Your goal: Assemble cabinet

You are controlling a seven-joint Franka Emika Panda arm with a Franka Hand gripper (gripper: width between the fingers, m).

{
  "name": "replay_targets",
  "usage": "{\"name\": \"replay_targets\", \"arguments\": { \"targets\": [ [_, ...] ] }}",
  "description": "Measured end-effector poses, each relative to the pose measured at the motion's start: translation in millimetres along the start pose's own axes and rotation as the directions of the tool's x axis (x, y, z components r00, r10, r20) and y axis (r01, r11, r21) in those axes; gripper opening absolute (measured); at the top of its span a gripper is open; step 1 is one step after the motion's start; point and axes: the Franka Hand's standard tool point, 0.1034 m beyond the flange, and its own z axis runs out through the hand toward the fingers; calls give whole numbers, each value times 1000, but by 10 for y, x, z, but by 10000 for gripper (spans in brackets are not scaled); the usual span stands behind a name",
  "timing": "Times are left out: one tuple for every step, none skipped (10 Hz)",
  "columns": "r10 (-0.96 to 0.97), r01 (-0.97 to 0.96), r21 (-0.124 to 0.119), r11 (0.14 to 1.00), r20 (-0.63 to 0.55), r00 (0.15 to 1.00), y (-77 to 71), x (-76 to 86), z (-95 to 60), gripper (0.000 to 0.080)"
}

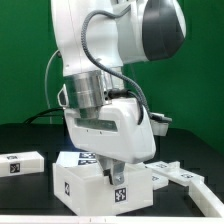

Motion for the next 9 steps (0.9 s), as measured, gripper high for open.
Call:
{"name": "replay_targets", "arguments": {
  "targets": [
    [47,-47,2,999,3,999,-6,-14,3,88],
    [77,-77,4,997,7,997,-16,-27,8,88],
    [196,-196,-1,981,18,980,-103,-72,28,88],
    [288,-289,-1,957,28,957,-273,-133,47,88],
    [273,-273,2,962,33,961,-368,-164,67,88],
    [265,-265,1,964,36,963,-411,-188,84,88],
    [260,-261,-1,965,35,965,-397,-184,92,88],
    [258,-259,-1,966,35,965,-395,-186,96,88],
    [254,-254,-2,967,35,967,-395,-189,99,88]
  ]
}}
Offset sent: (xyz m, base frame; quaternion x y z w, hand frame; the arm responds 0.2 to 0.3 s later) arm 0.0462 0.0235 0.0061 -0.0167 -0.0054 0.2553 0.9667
